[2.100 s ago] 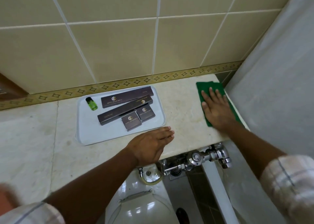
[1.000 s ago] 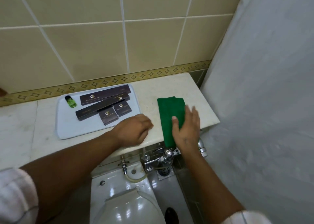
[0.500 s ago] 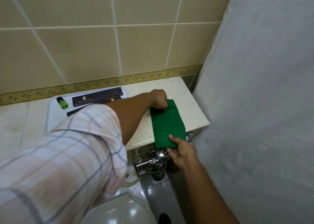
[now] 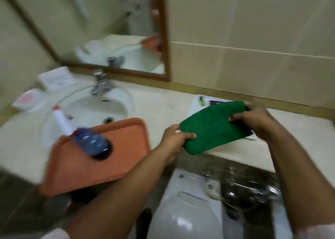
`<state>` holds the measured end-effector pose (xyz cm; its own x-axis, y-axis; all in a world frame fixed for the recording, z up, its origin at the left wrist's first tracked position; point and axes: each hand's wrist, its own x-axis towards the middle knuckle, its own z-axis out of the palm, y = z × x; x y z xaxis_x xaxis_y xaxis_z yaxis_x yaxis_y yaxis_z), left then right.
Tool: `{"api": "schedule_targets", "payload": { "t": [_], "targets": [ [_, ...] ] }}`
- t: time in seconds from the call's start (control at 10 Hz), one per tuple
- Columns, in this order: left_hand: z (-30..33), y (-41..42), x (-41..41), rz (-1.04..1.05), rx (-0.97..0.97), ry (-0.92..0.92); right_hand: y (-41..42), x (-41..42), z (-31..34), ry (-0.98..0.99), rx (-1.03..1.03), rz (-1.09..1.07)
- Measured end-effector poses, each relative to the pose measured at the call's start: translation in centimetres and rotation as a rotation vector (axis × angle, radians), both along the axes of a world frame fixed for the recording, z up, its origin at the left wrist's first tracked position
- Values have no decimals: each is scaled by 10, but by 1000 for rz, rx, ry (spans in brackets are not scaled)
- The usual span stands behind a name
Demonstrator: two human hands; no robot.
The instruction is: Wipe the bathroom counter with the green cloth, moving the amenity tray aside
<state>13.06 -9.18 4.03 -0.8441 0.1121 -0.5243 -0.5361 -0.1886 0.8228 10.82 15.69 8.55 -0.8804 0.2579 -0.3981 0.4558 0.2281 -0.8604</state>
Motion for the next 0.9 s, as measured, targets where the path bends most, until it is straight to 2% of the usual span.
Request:
{"api": "schedule_targets", "payload": {
  "t": [0.1,0.2,0.3,0.5,0.6,0.7,0.8,0.9],
  "targets": [
    [-19,-74,36,295,123,-123,-117,-76,4,-28,254,453],
    [-35,-116,53,567,131,-228,-228,-112,-6,-22,487,811],
    [-45,-136,54,674,70,-295,-297,-122,-26,-73,618,986],
    [-51,-158,44,680,-20,-354,-337,-122,-60,-64,688,1042],
    [-55,-161,38,592,-106,-393,-333,-119,-72,-23,704,1016],
    [-37,-166,25,172,-564,-403,-328,-111,-72,33,745,1006],
    [-10,-170,5,-386,-1000,-349,-324,-91,-69,172,778,978],
    [18,-148,-10,-738,-1364,-3,-302,-72,-58,347,885,886]
  ]
}}
